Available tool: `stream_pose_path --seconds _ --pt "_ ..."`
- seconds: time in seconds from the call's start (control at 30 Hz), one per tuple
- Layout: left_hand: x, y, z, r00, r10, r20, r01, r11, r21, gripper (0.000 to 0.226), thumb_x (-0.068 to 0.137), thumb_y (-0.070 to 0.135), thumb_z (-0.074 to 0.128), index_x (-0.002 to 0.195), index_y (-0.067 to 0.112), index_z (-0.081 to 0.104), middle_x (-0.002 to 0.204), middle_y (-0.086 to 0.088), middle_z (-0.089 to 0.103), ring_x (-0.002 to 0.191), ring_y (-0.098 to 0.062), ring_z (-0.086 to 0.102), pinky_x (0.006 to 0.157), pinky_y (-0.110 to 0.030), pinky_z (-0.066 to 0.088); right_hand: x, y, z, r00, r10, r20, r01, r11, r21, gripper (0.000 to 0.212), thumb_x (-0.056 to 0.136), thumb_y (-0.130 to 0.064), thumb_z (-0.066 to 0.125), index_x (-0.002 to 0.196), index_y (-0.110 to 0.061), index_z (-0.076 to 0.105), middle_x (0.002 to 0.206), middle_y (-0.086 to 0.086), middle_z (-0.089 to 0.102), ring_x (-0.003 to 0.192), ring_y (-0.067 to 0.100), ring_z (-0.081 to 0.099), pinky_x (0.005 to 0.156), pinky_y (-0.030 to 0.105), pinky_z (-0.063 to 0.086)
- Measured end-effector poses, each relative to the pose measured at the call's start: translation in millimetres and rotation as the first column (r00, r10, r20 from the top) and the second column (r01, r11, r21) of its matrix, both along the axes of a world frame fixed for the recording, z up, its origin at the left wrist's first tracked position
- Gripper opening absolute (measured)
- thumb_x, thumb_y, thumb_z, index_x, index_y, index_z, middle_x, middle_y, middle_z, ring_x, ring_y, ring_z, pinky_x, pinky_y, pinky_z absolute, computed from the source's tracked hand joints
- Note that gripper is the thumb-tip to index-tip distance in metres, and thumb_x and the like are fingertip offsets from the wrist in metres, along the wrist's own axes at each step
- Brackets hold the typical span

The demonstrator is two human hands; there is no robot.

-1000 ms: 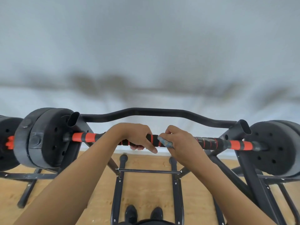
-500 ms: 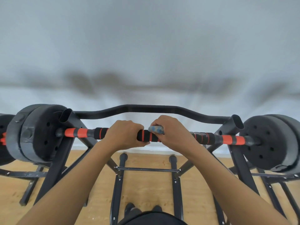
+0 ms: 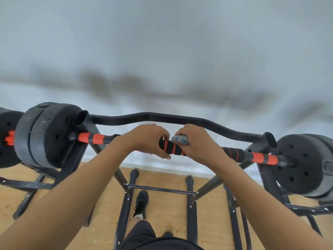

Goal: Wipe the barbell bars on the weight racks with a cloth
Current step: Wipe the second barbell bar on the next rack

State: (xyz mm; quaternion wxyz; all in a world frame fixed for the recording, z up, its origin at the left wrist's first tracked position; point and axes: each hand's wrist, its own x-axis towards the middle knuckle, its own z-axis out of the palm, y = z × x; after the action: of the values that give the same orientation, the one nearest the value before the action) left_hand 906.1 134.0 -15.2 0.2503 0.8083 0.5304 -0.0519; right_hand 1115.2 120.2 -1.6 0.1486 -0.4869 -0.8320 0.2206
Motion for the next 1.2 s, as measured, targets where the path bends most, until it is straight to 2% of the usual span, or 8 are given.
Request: stream_pose_path --seconds 0.07,0.17,0.27,0.5,0.67,0.83,1.0,1.2 --pt "2 -20 -10 0.991 -0.028 -0.133 0.07 0.945 0.321 0.031 0.09 0.056 0.067 0.106 0.031 0.058 0.084 0.011 0.064 0.077 -0.014 0.063 0.074 -0.028 0.054 -3 1 -1 1.0 -0.012 -0.012 0.012 1.0 0.009 0.006 0.093 -0.031 0.067 0.094 -0.026 0.071 0.09 -0.01 0.06 0.081 0.009 0.059 0.073 0.025 0.051" --pt "14 -30 -24 0.977 0.038 -0.21 0.066 0.881 0.468 0.02 0.097 0.045 0.056 0.105 0.027 0.056 0.075 0.009 0.056 0.068 -0.016 0.06 0.067 -0.029 0.051 -4 -3 -7 1.0 -0.015 -0.021 0.016 0.999 0.04 0.005 0.093 -0.029 0.066 0.091 -0.027 0.069 0.087 -0.009 0.059 0.08 0.009 0.057 0.072 0.025 0.049" --pt "20 -19 -24 0.971 0.067 -0.228 0.033 0.913 0.406 0.015 0.096 0.043 0.06 0.094 0.028 0.058 0.068 0.008 0.054 0.061 -0.013 0.056 0.063 -0.028 0.045 -2 -9 -9 1.0 -0.024 -0.011 0.024 0.999 0.045 0.006 0.092 -0.022 0.067 0.094 -0.026 0.07 0.088 -0.008 0.057 0.081 0.011 0.056 0.072 0.026 0.049" --pt "14 7 -9 0.995 0.004 -0.097 -0.009 0.999 -0.05 0.015 0.079 0.032 0.075 0.079 0.028 0.061 0.065 0.004 0.065 0.058 -0.014 0.066 0.059 -0.027 0.054 8 -33 -5 0.997 0.053 0.05 -0.054 0.998 0.021 0.013 0.094 -0.017 0.065 0.102 -0.023 0.073 0.095 -0.009 0.056 0.085 0.011 0.055 0.075 0.024 0.048" --pt "10 -3 -15 0.997 0.006 -0.073 0.004 0.99 0.138 0.023 0.081 0.043 0.077 0.088 0.032 0.057 0.073 0.01 0.062 0.067 -0.009 0.063 0.065 -0.025 0.05 22 -6 11 0.98 -0.186 -0.068 0.19 0.98 0.06 0.02 0.098 -0.028 0.063 0.085 -0.015 0.071 0.082 -0.005 0.063 0.076 0.012 0.061 0.067 0.028 0.054" --pt "9 -19 -22 0.986 0.005 -0.168 0.059 0.926 0.373 0.017 0.091 0.043 0.062 0.088 0.031 0.051 0.071 0.009 0.056 0.058 -0.009 0.05 0.056 -0.024 0.033 0 -7 3 0.99 -0.135 0.035 0.136 0.991 -0.014 0.016 0.094 -0.03 0.061 0.086 -0.02 0.071 0.083 -0.007 0.062 0.074 0.011 0.061 0.07 0.036 0.056" --pt "10 -3 -16 0.993 -0.048 -0.105 0.063 0.988 0.143 0.013 0.086 0.038 0.07 0.091 0.033 0.059 0.075 0.007 0.064 0.066 -0.01 0.061 0.059 -0.024 0.042 3 -26 -4 0.987 -0.151 0.051 0.146 0.985 0.089 0.01 0.093 -0.022 0.065 0.101 -0.024 0.07 0.089 -0.008 0.057 0.08 0.011 0.055 0.073 0.024 0.046" --pt "5 19 0 0.997 -0.056 0.055 0.071 0.943 -0.326 0.024 0.088 0.04 0.08 0.101 0.029 0.062 0.082 -0.002 0.071 0.061 -0.012 0.066 0.065 -0.026 0.06 5 -30 0 0.99 -0.107 0.094 0.096 0.989 0.111 0.015 0.09 -0.018 0.068 0.105 -0.023 0.07 0.093 -0.009 0.058 0.084 0.011 0.055 0.077 0.031 0.054"
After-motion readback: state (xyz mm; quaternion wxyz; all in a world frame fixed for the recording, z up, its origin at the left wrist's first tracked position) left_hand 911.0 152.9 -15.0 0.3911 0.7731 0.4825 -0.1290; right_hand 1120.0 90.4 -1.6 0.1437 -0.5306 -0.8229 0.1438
